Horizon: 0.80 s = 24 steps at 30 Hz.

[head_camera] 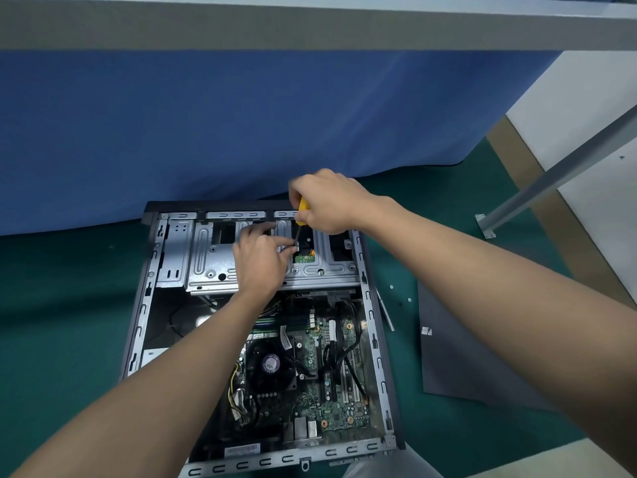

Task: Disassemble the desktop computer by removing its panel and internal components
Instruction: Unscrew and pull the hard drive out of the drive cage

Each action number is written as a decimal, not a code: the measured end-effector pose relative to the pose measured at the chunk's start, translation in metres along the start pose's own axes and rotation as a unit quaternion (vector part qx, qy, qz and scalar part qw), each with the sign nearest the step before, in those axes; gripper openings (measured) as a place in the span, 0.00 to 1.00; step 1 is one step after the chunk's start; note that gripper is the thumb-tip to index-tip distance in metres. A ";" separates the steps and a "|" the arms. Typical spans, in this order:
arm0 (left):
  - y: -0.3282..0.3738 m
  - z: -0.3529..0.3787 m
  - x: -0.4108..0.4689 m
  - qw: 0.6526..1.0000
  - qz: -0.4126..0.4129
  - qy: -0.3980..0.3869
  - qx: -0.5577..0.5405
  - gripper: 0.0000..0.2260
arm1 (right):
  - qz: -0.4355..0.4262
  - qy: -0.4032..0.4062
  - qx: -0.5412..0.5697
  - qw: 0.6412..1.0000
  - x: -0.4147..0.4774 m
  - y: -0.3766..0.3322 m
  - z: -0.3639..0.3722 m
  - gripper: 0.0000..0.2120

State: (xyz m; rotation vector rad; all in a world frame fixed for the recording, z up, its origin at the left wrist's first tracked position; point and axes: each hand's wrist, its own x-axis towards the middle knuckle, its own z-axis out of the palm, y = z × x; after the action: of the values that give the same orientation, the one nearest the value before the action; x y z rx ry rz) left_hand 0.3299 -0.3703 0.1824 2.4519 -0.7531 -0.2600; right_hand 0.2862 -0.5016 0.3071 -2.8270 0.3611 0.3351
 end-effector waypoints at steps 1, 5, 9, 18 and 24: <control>0.000 0.000 0.000 1.000 -0.001 0.005 -0.002 0.09 | -0.005 0.003 0.007 1.000 -0.001 0.001 0.000 0.04; 0.004 -0.001 0.001 1.000 0.003 0.017 0.011 0.07 | -0.001 0.027 0.053 0.998 -0.004 0.010 -0.003 0.05; 0.007 -0.003 0.001 0.998 0.037 0.024 0.053 0.06 | 0.050 0.066 0.130 0.988 -0.009 0.024 -0.007 0.06; 0.014 -0.007 0.007 0.991 0.073 0.010 0.114 0.05 | 0.149 0.236 0.311 0.909 -0.029 0.039 0.003 0.07; 0.018 -0.010 0.011 0.997 0.027 -0.005 0.076 0.03 | 0.207 0.301 0.491 0.791 -0.042 0.041 0.011 0.17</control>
State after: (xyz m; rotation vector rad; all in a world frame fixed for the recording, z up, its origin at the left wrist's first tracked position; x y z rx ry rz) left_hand 0.3338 -0.3846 0.2006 2.5687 -0.8722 -0.2017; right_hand 0.2332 -0.5281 0.2984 -1.7086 0.9523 -0.5625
